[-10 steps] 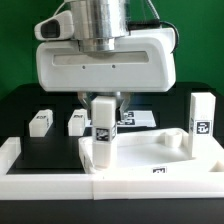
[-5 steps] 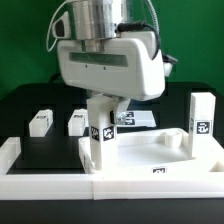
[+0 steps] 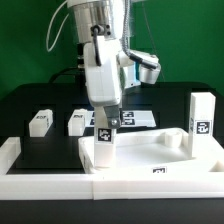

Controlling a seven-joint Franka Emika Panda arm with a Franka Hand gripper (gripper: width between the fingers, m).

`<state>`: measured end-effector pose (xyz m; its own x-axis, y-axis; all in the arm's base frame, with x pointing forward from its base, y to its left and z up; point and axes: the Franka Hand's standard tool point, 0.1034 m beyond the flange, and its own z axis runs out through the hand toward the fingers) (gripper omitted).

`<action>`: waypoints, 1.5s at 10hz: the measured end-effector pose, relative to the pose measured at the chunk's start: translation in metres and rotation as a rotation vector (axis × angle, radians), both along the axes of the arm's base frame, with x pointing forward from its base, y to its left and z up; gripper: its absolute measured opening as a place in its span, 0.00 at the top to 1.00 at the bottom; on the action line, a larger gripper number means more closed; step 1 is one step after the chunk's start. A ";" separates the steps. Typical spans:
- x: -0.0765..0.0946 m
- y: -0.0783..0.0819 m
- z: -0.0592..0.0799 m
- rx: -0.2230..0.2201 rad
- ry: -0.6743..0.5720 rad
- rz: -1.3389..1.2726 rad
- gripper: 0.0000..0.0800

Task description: Assemble desk

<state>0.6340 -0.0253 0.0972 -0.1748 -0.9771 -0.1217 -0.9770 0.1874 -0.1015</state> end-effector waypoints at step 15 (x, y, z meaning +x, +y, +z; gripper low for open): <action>0.002 -0.034 0.008 -0.190 -0.097 1.224 0.19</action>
Offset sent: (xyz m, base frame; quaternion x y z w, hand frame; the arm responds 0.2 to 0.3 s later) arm 0.0061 0.0024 0.0043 0.0100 -0.0029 -0.3492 0.9370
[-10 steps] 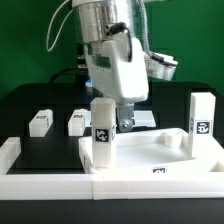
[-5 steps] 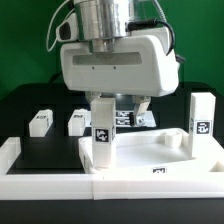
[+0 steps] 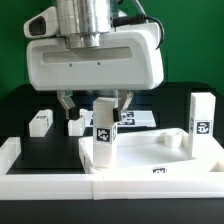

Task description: Assemble desk

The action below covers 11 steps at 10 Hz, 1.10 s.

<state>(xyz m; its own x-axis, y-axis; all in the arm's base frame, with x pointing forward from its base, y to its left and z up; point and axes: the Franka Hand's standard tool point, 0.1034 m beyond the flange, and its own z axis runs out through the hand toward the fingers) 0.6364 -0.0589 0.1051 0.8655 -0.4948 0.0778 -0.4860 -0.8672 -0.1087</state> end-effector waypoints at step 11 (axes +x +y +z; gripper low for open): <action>-0.006 -0.006 -0.004 0.193 0.083 -1.119 0.64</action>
Offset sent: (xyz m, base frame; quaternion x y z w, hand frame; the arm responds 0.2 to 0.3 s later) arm 0.0000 0.0000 0.0000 0.0000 0.0000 0.1296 0.9916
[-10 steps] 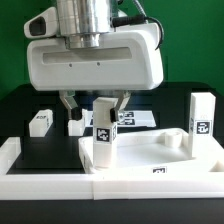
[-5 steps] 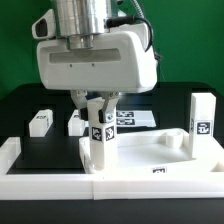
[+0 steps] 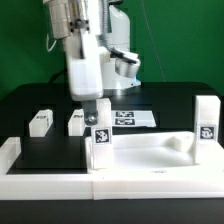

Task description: Assemble desk

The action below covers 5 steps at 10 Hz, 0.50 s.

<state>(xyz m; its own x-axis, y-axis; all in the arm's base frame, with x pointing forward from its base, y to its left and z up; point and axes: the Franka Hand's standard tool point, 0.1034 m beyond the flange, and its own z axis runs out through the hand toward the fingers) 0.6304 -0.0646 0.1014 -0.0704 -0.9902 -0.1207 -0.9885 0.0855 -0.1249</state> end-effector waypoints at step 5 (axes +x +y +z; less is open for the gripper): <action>-0.001 0.009 0.000 0.022 0.013 -0.122 0.64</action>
Offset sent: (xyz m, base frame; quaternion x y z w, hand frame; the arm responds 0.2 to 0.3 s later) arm 0.0000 0.0000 0.0000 0.0000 0.0000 0.0650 0.9979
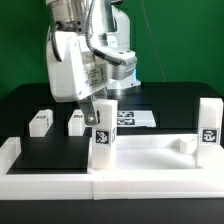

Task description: Assemble desk

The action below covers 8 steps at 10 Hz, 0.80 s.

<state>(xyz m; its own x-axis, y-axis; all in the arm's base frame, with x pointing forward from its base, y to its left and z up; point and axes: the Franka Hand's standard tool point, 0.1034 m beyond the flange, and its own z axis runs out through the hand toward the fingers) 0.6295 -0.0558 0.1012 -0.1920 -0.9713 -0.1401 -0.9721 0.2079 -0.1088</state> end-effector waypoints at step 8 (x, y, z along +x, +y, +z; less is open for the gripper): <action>0.003 0.012 -0.001 -0.169 -0.061 1.076 0.19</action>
Offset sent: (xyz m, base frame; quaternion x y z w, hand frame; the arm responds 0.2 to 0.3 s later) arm -0.0175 0.0147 -0.0066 0.0154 -0.0106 -0.2110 0.9773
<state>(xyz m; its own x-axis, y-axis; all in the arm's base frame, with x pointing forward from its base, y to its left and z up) 0.6324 -0.0439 0.1003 0.7724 -0.6344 0.0310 -0.6281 -0.7702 -0.1104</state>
